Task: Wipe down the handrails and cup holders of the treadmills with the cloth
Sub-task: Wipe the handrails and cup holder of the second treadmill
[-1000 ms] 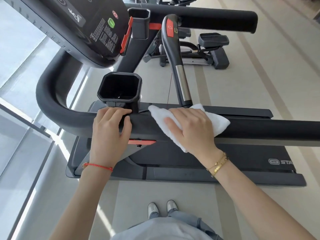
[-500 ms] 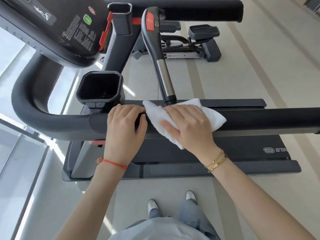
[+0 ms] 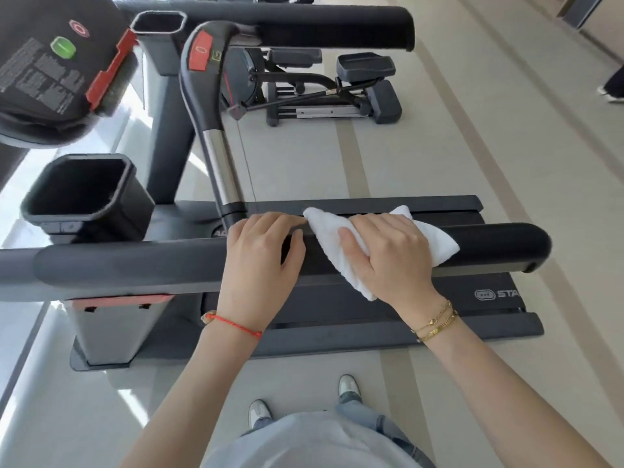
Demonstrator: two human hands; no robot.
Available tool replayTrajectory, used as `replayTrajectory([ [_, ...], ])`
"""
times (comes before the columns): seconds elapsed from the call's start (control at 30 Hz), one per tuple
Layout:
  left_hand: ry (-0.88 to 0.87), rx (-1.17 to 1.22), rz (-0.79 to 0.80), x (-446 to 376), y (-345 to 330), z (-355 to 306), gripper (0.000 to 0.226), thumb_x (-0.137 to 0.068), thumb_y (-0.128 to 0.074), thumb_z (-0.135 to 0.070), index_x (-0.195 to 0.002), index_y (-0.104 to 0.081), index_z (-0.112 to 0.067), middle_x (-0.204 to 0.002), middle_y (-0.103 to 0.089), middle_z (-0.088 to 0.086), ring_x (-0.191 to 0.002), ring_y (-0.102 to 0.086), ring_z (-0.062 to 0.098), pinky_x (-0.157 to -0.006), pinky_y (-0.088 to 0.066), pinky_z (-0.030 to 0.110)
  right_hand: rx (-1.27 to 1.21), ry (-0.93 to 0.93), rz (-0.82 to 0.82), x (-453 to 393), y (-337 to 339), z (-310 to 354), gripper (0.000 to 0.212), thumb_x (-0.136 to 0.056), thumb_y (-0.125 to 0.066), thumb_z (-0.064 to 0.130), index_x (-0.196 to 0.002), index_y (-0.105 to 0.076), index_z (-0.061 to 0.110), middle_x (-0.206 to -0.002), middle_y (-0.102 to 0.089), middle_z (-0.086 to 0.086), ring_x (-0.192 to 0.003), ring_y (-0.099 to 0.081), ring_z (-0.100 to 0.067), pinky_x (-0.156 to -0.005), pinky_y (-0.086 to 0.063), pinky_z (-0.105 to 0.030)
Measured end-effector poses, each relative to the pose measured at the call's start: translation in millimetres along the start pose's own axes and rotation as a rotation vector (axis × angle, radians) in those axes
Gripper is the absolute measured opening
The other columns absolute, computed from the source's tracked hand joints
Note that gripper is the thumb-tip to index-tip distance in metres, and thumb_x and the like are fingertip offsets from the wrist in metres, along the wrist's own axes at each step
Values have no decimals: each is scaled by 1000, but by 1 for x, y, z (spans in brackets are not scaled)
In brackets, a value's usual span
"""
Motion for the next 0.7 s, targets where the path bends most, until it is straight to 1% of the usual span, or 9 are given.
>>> replayTrajectory([
  [0.13, 21, 10, -14, -4, -26, -32, 19, -95, -57, -13, -108, -71, -16, -99, -70, -7, -94, -62, 18, -99, -37, 35, 7, -22, 6, 13, 19, -55, 42, -101, -42, 33, -66, -54, 13, -57, -49, 3, -57, -46, -21, -62, -37, -31],
  [0.23, 19, 21, -10, -6, -47, -59, 18, -95, -57, -13, -107, -71, -16, -100, -70, -7, -94, -63, 18, -100, -38, 36, 22, -39, 7, 23, 34, -96, 42, -101, -40, 33, -65, -52, 14, -57, -49, 3, -58, -45, -20, -63, -33, -29],
  [0.37, 3, 10, 10, -11, -75, -96, 18, -95, -57, -13, -105, -72, -15, -99, -71, -6, -93, -63, 19, -96, -39, 37, 21, -59, 15, 35, 47, -136, 44, -101, -38, 34, -66, -54, 13, -59, -53, 2, -60, -48, -22, -64, -38, -33],
  [0.5, -13, -13, 37, -17, -98, -125, 18, -97, -55, -16, -105, -71, -16, -97, -70, -6, -91, -61, 20, -97, -36, 35, -2, -100, 26, 43, 56, -166, 42, -101, -39, 35, -68, -55, 14, -61, -54, 2, -63, -50, -22, -68, -41, -34],
  [0.6, -33, -23, 56, -21, -114, -147, 19, -97, -54, -17, -104, -71, -16, -97, -70, -6, -90, -61, 20, -95, -34, 32, -46, -180, 7, 49, 63, -185, 43, -101, -39, 37, -72, -59, 13, -65, -58, 1, -68, -53, -22, -70, -43, -36],
  [0.7, -59, -35, 75, -25, -129, -167, 20, -98, -52, -18, -105, -71, -16, -96, -70, -5, -89, -61, 20, -95, -34, 32, -147, -341, 9, 55, 64, -207, 43, -98, -43, 40, -71, -59, 11, -66, -58, 0, -68, -52, -22, -68, -43, -35],
])
Point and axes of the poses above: each hand's wrist, its own x-axis away from the middle knuckle, its own y-axis out of the back of the hand, z = x × y, the point moved 10 cm from there along -x, towards the middle knuckle
